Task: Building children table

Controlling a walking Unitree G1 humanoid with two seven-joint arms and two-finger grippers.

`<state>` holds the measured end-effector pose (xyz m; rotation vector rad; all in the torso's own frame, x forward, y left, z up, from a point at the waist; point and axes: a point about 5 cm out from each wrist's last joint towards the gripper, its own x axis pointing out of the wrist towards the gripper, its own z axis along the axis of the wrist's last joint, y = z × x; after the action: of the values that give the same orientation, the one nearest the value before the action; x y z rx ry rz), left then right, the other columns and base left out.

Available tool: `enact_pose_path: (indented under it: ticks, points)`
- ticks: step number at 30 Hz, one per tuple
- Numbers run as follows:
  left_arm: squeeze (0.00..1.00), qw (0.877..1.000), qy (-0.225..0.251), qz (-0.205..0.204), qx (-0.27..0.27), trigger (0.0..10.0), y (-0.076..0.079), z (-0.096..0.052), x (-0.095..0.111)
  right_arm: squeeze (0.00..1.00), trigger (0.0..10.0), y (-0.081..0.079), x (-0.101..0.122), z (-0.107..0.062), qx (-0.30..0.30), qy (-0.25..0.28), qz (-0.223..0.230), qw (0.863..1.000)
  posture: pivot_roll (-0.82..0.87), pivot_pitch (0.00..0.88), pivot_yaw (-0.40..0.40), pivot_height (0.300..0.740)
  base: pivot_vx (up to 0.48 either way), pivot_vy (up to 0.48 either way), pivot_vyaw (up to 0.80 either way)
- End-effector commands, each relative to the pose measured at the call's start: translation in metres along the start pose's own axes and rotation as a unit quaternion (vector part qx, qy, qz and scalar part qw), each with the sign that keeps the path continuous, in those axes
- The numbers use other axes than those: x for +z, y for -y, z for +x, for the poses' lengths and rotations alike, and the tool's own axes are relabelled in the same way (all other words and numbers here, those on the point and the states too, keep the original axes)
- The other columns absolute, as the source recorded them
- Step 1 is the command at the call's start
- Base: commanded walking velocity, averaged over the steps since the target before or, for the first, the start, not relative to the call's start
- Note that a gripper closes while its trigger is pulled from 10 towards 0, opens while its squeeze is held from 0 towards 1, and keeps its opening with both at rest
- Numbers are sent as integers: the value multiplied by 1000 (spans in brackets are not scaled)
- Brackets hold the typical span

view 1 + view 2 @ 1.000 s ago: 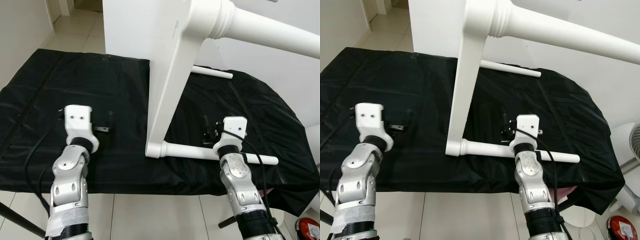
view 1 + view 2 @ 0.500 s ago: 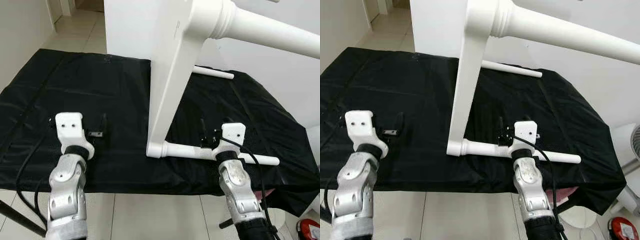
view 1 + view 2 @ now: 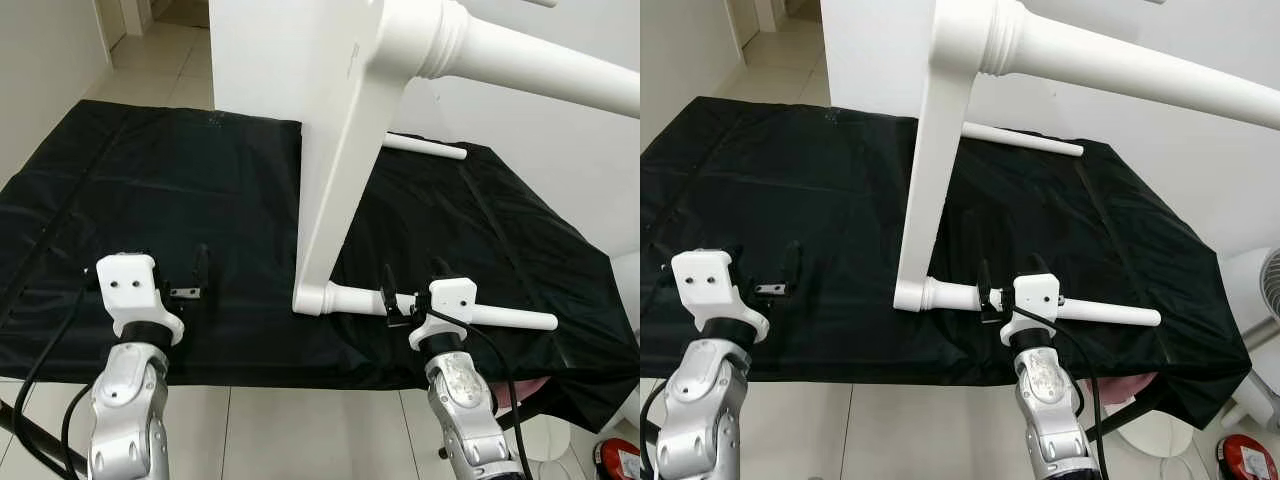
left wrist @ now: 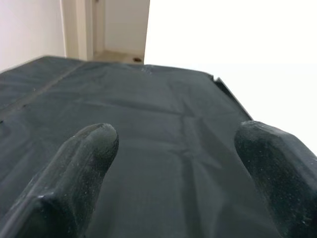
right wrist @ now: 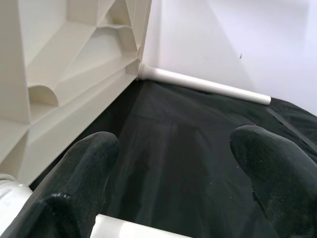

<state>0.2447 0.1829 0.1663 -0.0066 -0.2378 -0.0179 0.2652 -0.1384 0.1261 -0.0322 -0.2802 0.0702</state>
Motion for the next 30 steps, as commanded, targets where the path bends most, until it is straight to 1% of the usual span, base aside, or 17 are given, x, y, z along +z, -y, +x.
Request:
enact_pose_path:
  ticks: [1, 4, 5, 6, 9, 10, 11, 14, 15, 17, 20, 22, 24, 27, 29, 30]
  points:
    - [0, 1000, 12, -12, -13, 10000, 9, -5, 2, 0, 10000, 4, 2, -2, -5, 3, -3, 1000, 90, 0, -143, 740, 0, 0, 0]
    - [0, 999, 19, -3, -46, 10000, 17, -15, 8, 0, 10000, 7, 13, -5, -4, 14, -7, 1000, 86, 0, -144, 740, 0, 0, 0]
    - [0, 999, 19, -3, -46, 10000, 17, -15, 8, 0, 10000, 7, 13, -5, -4, 14, -7, 1000, 86, 0, -144, 740, 0, 0, 0]
    - [0, 998, 23, 1, -57, 10000, 19, -18, 12, 0, 10000, 7, 19, -7, 2, 23, -9, 1000, 86, 0, -144, 740, 0, 0, 0]
    - [0, 998, 22, -2, -57, 10000, 19, -19, 14, 0, 10000, 8, 24, -7, 6, 30, -13, 999, 86, 0, -144, 740, 0, 0, 0]
    - [0, 998, 18, -5, -57, 10000, 17, -22, 13, 0, 10000, 13, 29, -7, 7, 36, -19, 999, 80, 0, -135, 740, 0, 0, 0]
    - [0, 998, 17, -6, -56, 10000, 16, -23, 13, 0, 10000, 15, 30, -7, 7, 37, -20, 999, 80, 0, -135, 740, 0, 0, 0]
    - [0, 998, 17, -5, -56, 10000, 16, -24, 13, 0, 10000, 15, 30, -8, 6, 36, -20, 999, 80, 0, -135, 740, 0, 0, 0]
    - [0, 998, 1, 7, -57, 10000, 17, -29, 0, 0, 10000, 30, 15, -16, -20, 10, -45, 999, 76, 0, -130, 740, 0, 0, 0]
    - [0, 998, -10, 8, -54, 10000, 17, -32, -6, 0, 10000, 37, 9, -21, -34, -4, -57, 998, 76, 0, -130, 740, 0, 0, 0]
    - [0, 998, -14, 16, -62, 10000, 22, -34, -10, 0, 10000, 33, 7, -23, -37, -9, -51, 998, 66, 0, -130, 740, 0, 0, 0]
    - [0, 995, -27, 40, -83, 10000, 30, -38, -19, 0, 10000, 23, 0, -28, -34, -21, -42, 998, 68, 0, -133, 740, 0, 0, 0]
    - [0, 992, -36, 62, -107, 10000, 35, -39, -23, 0, 10000, 17, -1, -32, -25, -26, -46, 998, 68, 0, -132, 740, 0, 0, 0]
    - [0, 991, -35, 54, -120, 10000, 36, -39, -19, 0, 10000, 14, 0, -34, -12, -24, -51, 998, 66, 0, -130, 740, 0, 0, 0]
    - [0, 992, -34, 36, -117, 10000, 36, -39, -16, 0, 10000, 14, -1, -37, 5, -34, -31, 999, 65, 0, -132, 740, 0, 0, 0]
    - [0, 992, -31, 36, -115, 10000, 36, -40, -15, 0, 10000, 15, -1, -37, 4, -34, -31, 999, 64, 0, -134, 740, 0, 0, 0]
